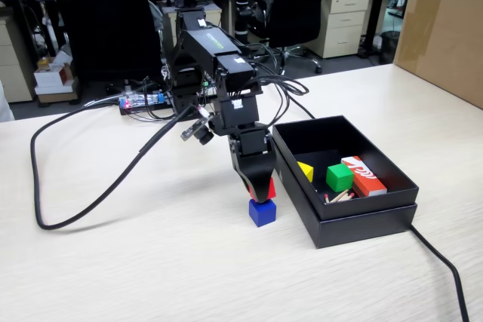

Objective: Put the red cube on top of the blue cube

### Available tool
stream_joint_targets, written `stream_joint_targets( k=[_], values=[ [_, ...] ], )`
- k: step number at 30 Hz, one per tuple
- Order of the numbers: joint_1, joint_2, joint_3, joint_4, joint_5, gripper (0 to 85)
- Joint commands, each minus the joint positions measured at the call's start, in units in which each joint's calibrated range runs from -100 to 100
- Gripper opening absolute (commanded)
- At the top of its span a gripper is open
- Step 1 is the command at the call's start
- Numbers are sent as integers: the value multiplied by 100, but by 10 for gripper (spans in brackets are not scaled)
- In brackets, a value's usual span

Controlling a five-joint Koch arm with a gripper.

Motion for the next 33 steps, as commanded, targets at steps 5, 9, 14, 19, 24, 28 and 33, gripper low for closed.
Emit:
stream_joint_targets(
  k=[5,9,14,19,24,28,33],
  values=[
    [-5,-133,448,350,20,9],
    [-5,-110,394,359,24,8],
    [0,-110,376,419,29,9],
    [-5,-75,312,514,24,9],
    [-5,-64,213,592,20,9],
    [-5,-52,195,592,20,9],
    [-5,-75,131,592,20,9]
  ],
)
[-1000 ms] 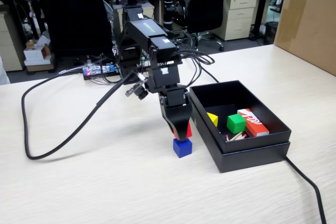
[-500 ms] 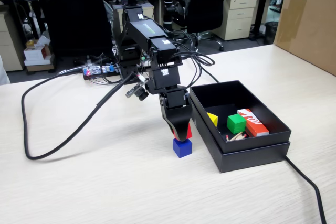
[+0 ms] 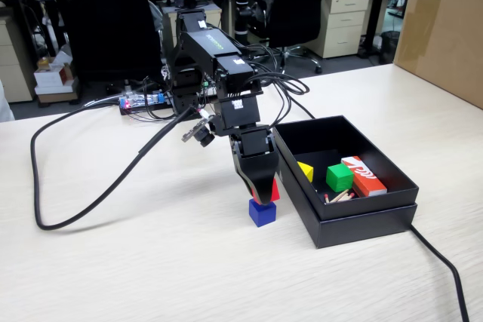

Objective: Put the red cube on top of the blue cube

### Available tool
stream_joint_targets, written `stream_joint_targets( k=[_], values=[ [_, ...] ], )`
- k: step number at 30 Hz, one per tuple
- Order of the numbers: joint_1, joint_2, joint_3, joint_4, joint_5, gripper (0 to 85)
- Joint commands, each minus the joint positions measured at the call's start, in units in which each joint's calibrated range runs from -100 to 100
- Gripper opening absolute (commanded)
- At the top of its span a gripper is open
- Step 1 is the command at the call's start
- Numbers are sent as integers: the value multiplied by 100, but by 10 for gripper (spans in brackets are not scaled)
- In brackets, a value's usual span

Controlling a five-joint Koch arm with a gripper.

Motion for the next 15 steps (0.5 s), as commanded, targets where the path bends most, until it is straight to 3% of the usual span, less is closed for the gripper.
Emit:
stream_joint_targets(
  k=[1,15],
  values=[
    [-5,-225,95,243,-5,9],
    [-5,-856,231,-206,34,9]
  ],
)
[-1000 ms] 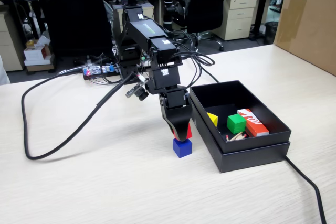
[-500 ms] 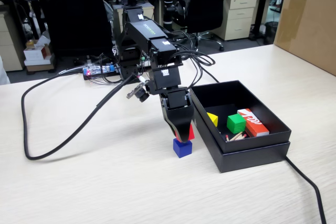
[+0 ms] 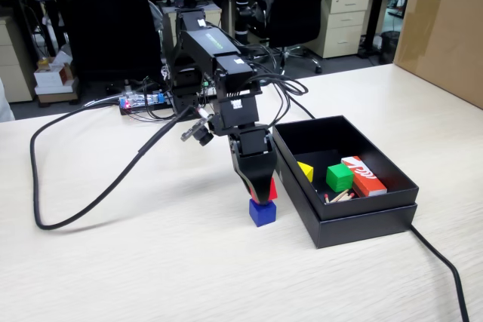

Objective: Put the red cube on top of the blue cube

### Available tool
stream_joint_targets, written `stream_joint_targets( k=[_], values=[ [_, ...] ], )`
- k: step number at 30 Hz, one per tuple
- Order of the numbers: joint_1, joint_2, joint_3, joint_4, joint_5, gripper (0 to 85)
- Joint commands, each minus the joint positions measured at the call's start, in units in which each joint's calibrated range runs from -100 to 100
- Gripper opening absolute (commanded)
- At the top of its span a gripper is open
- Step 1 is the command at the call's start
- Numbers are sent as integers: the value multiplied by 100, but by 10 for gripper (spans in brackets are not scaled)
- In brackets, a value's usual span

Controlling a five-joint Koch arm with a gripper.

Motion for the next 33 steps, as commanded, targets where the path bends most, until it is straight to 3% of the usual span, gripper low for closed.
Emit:
stream_joint_targets(
  k=[1,33],
  values=[
    [0,-683,386,-83,44,9],
    [-24,-316,87,20,59,9]
  ],
)
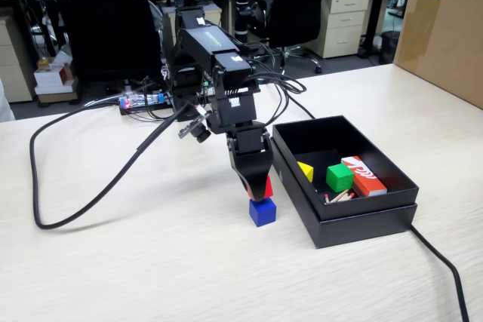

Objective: Put the red cube on top of the blue cube

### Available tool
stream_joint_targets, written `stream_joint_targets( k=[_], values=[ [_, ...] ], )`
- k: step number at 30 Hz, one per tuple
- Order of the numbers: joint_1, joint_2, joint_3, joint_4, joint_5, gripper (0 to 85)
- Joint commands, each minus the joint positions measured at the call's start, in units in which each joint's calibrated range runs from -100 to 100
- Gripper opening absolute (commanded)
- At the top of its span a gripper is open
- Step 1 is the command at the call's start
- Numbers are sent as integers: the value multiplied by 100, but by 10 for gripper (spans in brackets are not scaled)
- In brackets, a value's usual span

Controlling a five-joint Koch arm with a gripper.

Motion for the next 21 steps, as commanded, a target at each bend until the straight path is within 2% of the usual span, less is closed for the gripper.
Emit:
stream_joint_targets(
  k=[1,3,5,12,21],
  values=[
    [-10,-251,169,224,-10,9],
    [0,-251,169,267,-10,16],
    [10,-251,133,285,-15,133],
    [24,-251,97,285,-20,245],
    [15,-401,169,285,0,246]
  ],
)
